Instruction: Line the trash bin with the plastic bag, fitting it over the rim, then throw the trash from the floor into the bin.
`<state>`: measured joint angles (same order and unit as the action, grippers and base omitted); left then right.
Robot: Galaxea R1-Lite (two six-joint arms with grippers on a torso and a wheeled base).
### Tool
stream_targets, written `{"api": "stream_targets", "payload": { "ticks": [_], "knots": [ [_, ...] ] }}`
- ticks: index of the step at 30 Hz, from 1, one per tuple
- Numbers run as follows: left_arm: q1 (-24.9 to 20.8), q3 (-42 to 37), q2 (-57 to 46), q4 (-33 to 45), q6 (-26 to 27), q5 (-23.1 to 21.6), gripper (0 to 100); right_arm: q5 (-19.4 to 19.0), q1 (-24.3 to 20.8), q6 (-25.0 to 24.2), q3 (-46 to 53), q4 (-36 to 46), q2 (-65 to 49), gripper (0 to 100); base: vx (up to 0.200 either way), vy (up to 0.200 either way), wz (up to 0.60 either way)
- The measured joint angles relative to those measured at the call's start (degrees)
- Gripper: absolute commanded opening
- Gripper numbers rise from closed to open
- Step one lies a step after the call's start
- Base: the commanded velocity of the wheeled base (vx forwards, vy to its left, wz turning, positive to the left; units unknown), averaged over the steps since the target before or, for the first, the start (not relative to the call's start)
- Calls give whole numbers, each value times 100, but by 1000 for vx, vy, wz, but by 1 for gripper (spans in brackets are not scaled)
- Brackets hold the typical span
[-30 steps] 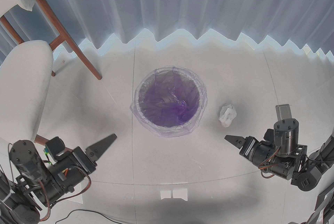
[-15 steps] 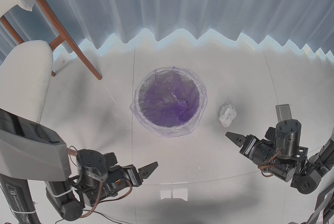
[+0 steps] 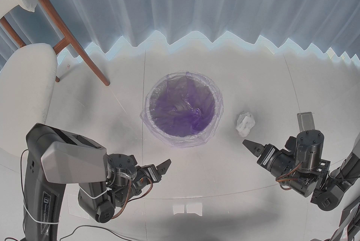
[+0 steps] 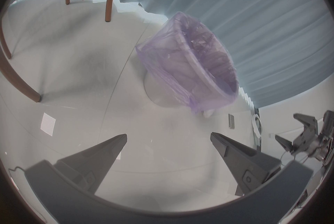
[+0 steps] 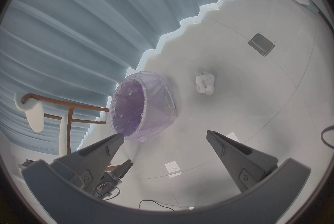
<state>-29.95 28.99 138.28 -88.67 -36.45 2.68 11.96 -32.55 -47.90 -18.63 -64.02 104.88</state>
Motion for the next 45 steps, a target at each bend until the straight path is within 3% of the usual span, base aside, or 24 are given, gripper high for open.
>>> {"api": "stream_targets", "payload": {
  "ticks": [13,29,38,45],
  "knots": [
    [135,1563,723,7,-694,-140,100,41,0,-51,-13,-79,121,100,0,0,0],
    [201,2566,1457,134,-728,139,100,44,39,-174,-9,-79,96,100,0,0,0],
    [199,3231,1571,1590,-717,708,100,44,37,-240,5,-79,94,100,0,0,0],
    [197,3644,1556,2673,-720,845,100,44,33,-266,2,-78,111,100,0,0,0]
  ]
}}
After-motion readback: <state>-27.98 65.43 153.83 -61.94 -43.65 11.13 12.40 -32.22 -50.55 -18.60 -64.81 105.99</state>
